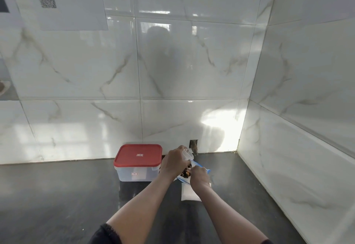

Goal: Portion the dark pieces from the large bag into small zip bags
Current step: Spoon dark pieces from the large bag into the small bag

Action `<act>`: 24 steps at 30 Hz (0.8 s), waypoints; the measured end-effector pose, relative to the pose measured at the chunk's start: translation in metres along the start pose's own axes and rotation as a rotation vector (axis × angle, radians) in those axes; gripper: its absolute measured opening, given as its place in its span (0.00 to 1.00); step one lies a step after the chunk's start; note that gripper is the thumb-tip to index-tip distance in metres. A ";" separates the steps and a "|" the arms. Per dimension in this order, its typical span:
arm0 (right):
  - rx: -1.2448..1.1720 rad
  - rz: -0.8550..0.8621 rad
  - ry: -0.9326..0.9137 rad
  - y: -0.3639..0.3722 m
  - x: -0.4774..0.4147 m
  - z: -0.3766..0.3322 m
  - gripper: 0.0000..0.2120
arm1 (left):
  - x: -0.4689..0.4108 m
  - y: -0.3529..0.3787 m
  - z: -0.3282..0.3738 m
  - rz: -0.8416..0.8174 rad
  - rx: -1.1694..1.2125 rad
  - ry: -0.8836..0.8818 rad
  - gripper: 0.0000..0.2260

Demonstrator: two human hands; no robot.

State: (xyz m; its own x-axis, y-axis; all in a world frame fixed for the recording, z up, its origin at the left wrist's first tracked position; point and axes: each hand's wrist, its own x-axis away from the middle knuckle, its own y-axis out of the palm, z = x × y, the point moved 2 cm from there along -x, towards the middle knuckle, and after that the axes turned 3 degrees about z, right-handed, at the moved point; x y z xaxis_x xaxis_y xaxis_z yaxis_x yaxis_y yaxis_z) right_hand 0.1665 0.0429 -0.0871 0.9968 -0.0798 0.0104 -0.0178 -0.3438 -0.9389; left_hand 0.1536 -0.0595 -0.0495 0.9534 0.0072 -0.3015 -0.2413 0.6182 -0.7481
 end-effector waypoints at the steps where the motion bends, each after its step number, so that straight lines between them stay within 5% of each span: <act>1: 0.005 -0.011 0.005 0.002 -0.001 0.000 0.18 | -0.001 -0.001 0.000 -0.005 -0.002 0.005 0.19; 9: 0.062 -0.079 -0.006 0.011 -0.013 -0.002 0.15 | -0.005 -0.001 -0.004 -0.061 -0.019 0.021 0.19; 15: -0.146 -0.064 0.133 0.011 -0.027 -0.002 0.14 | -0.009 -0.005 -0.005 -0.092 -0.017 0.026 0.21; 19: -0.435 -0.082 0.324 0.019 -0.026 -0.005 0.07 | -0.010 -0.003 -0.004 -0.109 -0.034 0.052 0.22; 22: -1.053 -0.099 0.579 0.027 -0.026 -0.008 0.15 | -0.011 -0.003 -0.006 -0.116 -0.042 0.051 0.22; 24: -1.317 -0.019 0.731 0.029 -0.028 -0.009 0.09 | -0.011 -0.003 -0.006 -0.119 -0.051 0.055 0.22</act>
State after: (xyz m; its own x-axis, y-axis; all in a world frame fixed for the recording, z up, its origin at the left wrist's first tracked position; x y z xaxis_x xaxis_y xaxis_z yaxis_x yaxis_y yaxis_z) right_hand 0.1369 0.0268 -0.1111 0.7469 -0.3645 0.5561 -0.4571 -0.8888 0.0313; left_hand 0.1431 -0.0662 -0.0473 0.9648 -0.1079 -0.2398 -0.1373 0.5711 -0.8094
